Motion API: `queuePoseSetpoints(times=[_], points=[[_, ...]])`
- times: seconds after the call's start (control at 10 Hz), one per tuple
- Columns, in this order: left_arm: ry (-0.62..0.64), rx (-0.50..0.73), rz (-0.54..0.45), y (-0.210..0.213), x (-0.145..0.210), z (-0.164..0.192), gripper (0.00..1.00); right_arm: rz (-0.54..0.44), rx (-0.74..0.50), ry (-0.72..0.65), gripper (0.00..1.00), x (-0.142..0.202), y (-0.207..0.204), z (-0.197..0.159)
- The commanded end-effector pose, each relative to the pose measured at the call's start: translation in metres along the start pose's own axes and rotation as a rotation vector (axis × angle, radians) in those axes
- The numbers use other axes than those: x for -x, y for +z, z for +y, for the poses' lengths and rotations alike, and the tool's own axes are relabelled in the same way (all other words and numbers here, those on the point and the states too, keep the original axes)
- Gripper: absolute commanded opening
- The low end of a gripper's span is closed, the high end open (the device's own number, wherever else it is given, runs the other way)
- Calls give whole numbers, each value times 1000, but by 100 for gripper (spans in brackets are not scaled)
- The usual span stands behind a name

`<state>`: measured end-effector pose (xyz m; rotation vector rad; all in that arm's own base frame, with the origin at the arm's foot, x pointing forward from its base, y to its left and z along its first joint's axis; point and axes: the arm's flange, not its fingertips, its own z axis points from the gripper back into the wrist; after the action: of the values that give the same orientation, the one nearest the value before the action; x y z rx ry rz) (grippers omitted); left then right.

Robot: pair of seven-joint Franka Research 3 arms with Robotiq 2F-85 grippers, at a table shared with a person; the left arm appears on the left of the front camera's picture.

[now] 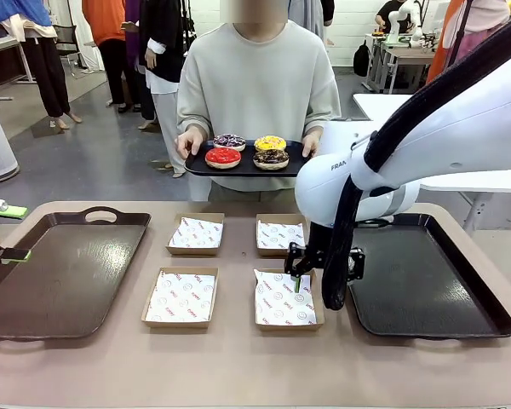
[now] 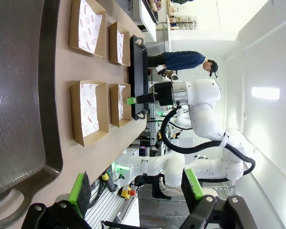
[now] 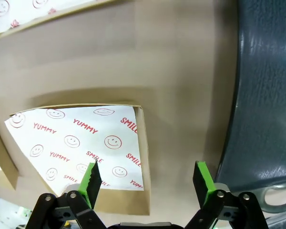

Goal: Individually package the donuts and arrange them on the tray.
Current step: Pick up one Paper togo box.

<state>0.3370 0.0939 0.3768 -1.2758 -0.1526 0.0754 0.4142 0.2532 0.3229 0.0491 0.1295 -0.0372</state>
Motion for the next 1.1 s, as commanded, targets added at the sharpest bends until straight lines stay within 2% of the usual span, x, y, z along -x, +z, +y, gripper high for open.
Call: queuePoseSetpoints(times=[0.0,0.1,0.2,0.3,0.4,0.5,0.6,1.0], points=[[-4,16,-9,1,0,-2,100,-23,29,28,100,-6,-6,7],[-4,16,-9,1,0,-2,100,-30,34,49,100,-5,-7,8],[-4,16,-9,1,0,-2,100,-32,36,63,41,-4,-7,9],[-4,16,-9,1,0,-2,100,-36,33,65,41,-4,-5,9],[-4,16,-9,1,0,-2,100,-41,32,64,0,-4,-4,9],[-4,16,-9,1,0,-2,100,-45,30,67,35,-3,-2,10],[-4,16,-9,1,0,-2,100,-49,29,66,0,-2,-1,11],[-4,16,-9,1,0,-2,100,-36,-5,56,0,-3,-1,7]])
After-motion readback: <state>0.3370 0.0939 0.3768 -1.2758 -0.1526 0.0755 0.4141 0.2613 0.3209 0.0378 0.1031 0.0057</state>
